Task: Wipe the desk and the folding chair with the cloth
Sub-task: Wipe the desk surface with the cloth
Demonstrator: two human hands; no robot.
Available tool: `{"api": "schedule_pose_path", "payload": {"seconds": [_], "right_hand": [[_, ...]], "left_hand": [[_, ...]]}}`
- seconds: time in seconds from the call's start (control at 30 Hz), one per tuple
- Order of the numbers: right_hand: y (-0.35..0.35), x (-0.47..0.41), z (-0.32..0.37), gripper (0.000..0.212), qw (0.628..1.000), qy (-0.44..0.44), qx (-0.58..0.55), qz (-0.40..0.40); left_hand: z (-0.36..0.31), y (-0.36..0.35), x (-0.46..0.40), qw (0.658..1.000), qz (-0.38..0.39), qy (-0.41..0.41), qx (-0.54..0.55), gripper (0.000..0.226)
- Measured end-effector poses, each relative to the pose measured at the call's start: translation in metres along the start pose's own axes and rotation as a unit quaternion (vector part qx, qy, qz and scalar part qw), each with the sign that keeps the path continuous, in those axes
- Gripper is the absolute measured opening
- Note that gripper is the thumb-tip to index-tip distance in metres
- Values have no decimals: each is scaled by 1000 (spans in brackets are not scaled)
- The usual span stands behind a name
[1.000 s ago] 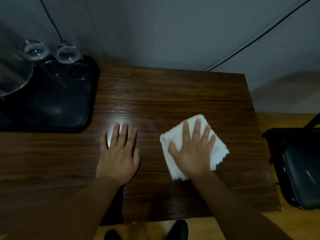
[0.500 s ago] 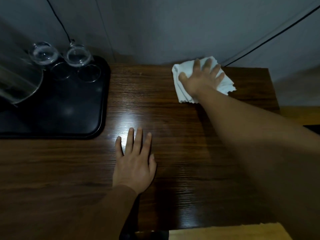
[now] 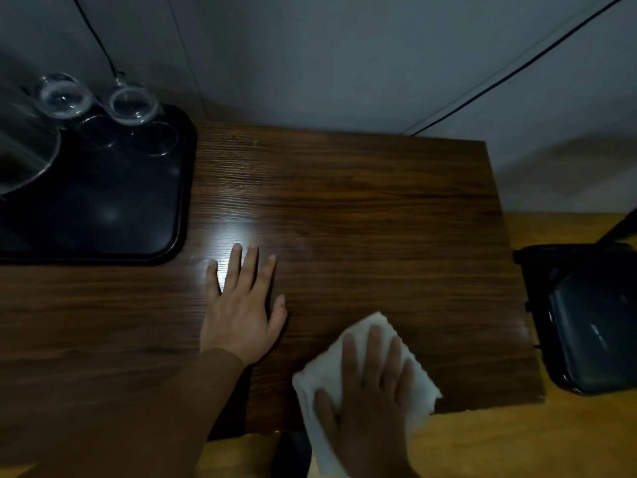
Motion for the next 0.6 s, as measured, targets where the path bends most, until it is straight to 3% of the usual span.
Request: {"api": "schedule_pose_path", "payload": {"seconds": [0.13, 0.27, 0.37, 0.6], "right_hand": [[2, 11, 7, 96, 1000, -23, 1, 15], [19, -40, 29, 93, 999, -25, -5, 21], [45, -112, 51, 90, 999, -43, -22, -17], [96, -309, 88, 96, 990, -101, -93, 9]], "left_hand": [[26, 22, 14, 988, 14, -32, 148, 61], [71, 45, 28, 992, 45, -90, 72, 60], [75, 43, 28, 991, 54, -118, 18, 62], [78, 38, 27, 991, 55, -116, 29, 61]]}}
Point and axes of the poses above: each hand's wrist, its own x-axis away from the middle knuckle, its own y-axis out of the back of the hand, z = x × y, the point moved 7 cm from there along -x, towards the middle knuckle, and after that the axes turned 15 degrees about x, right-handed, at the moved point
